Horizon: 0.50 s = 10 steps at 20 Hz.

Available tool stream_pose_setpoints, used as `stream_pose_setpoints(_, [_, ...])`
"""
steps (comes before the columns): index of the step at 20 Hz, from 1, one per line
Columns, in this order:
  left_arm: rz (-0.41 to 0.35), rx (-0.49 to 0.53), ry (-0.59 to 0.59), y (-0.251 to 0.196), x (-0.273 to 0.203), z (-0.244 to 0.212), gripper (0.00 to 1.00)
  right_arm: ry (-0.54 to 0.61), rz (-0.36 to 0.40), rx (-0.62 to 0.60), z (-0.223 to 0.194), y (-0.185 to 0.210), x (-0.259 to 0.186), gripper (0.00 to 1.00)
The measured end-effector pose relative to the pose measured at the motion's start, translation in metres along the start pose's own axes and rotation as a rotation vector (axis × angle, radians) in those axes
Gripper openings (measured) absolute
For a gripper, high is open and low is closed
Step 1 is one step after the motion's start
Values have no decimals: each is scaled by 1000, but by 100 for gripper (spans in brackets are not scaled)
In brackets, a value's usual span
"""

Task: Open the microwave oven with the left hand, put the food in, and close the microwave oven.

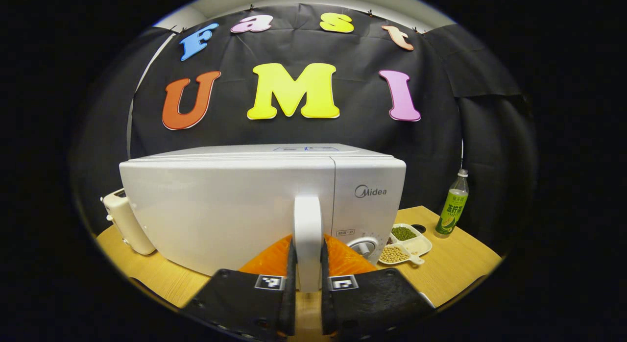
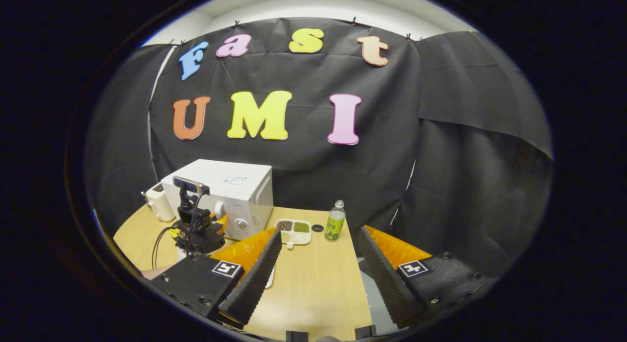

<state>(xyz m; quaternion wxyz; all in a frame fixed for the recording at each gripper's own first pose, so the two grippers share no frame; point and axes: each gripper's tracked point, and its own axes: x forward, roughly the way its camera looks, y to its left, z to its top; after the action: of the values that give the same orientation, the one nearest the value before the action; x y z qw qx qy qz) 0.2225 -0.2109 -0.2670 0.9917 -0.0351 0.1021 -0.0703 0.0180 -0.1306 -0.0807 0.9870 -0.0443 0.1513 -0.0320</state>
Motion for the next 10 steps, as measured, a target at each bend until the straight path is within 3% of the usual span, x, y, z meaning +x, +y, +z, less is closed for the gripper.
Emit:
stream_pose_setpoints(1, [-8,2,0,-2,0,2,9,-1,1,-6,0,1,-1,93])
stream_pose_setpoints(4, [-21,-15,10,-3,-1,0,9,2,13,-9,-1,6,-3,93])
stream_pose_setpoints(5, [-32,-3,0,-3,-2,3,0,2,16,-10,0,8,-3,93])
stream_pose_setpoints(10, [-52,-16,20,-2,-15,-2,0,-11,32,-24,8,15,-5,93])
